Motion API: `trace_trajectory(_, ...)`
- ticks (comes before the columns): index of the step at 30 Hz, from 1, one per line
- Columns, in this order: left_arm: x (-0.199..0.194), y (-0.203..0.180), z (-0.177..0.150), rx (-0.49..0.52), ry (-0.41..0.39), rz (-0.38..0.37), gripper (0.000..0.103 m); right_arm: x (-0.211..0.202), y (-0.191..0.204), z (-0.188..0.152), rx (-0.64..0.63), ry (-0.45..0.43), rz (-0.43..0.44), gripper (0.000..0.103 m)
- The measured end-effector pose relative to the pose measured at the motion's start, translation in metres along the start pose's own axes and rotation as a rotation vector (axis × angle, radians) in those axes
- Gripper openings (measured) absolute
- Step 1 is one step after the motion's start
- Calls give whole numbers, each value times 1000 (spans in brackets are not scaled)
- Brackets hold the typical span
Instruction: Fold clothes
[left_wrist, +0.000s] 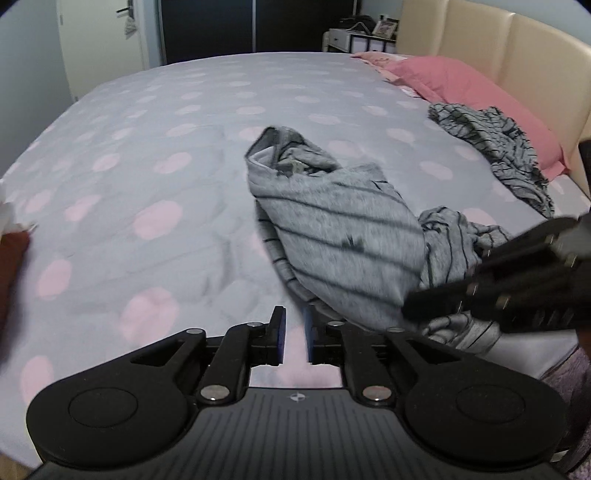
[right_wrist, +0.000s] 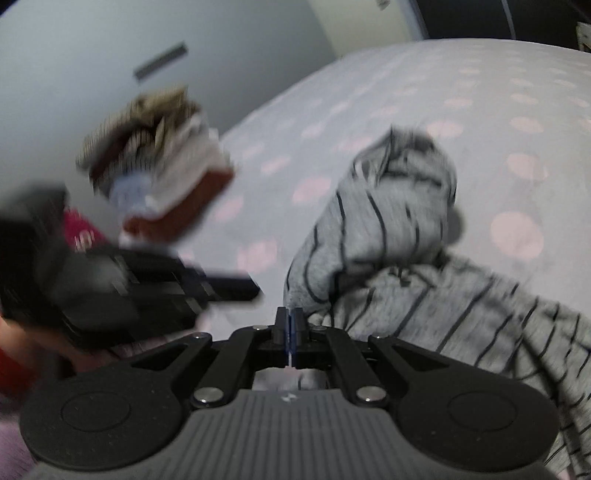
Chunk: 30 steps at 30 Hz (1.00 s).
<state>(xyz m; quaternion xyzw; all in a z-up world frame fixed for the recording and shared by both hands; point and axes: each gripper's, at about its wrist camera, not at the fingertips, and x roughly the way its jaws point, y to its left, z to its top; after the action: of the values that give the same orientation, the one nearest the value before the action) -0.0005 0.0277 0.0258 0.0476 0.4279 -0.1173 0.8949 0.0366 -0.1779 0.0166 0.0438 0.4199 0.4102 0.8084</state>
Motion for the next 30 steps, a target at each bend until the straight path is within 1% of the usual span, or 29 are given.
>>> trace_trajectory(1, -4, 0, -1, -7, -8, 2, 24, 5, 3, -4, -23, 17, -10, 1)
trace_trajectory(2, -7, -1, -2, -17, -17, -2, 27, 9, 6, -8, -47, 33, -19, 1)
trace_trajectory(3, -8, -2, 0, -27, -26, -10, 34, 14, 9, -13, -70, 50, -29, 1)
trace_trajectory(4, -9, -4, 1, -36, -36, -18, 43, 15, 11, -16, -83, 61, -34, 1)
trace_trajectory(5, -9, -6, 2, -43, -48, -30, 47, 17, 13, -18, -95, 72, -40, 1)
trace_trajectory(9, -9, -15, 6, -51, -73, -81, 49, 12, 20, -22, -151, 89, -76, 5)
trace_trajectory(11, -6, -20, 8, -49, -80, -91, 49, 8, 24, -23, -180, 93, -97, 6)
trace_trajectory(13, -1, -25, 14, -60, -82, -119, 49, 2, 26, -20, -203, 87, -131, 6)
trace_trajectory(14, 2, -27, 17, -66, -84, -134, 49, -3, 26, -17, -212, 79, -154, 9)
trace_trajectory(15, 5, -30, 18, -68, -84, -141, 49, -7, 26, -15, -221, 70, -177, 18)
trace_trajectory(16, 10, -32, 21, -65, -83, -140, 49, -14, 24, -13, -232, 54, -200, 32)
trace_trajectory(17, 15, -35, 23, -63, -82, -139, 49, -19, 21, -12, -240, 38, -219, 36)
trace_trajectory(18, 20, -38, 26, -59, -78, -135, 49, -25, 17, -10, -248, 25, -239, 38)
trace_trajectory(20, 34, -41, 27, -52, -58, -103, 49, -32, 9, -7, -263, 6, -287, 39)
trace_trajectory(21, 41, -41, 27, -54, -49, -92, 44, -33, 6, -6, -278, 4, -307, 42)
trace_trajectory(22, 48, -40, 26, -66, -36, -87, 27, -33, 3, -4, -293, 2, -326, 46)
trace_trajectory(23, 53, -37, 25, -81, -23, -86, 20, -33, 1, -4, -312, 4, -329, 50)
trace_trajectory(24, 57, -34, 24, -98, -12, -86, 16, -32, -2, -3, -332, 6, -333, 58)
trace_trajectory(25, 60, -31, 22, -112, -3, -86, 12, -32, -4, -2, -350, 3, -328, 60)
trace_trajectory(28, 58, -22, 18, -119, 7, -79, 8, -23, -9, 2, -374, 9, -307, 63)
trace_trajectory(30, 55, -15, 14, -125, 16, -65, 7, -15, -10, 7, -393, 18, -291, 64)
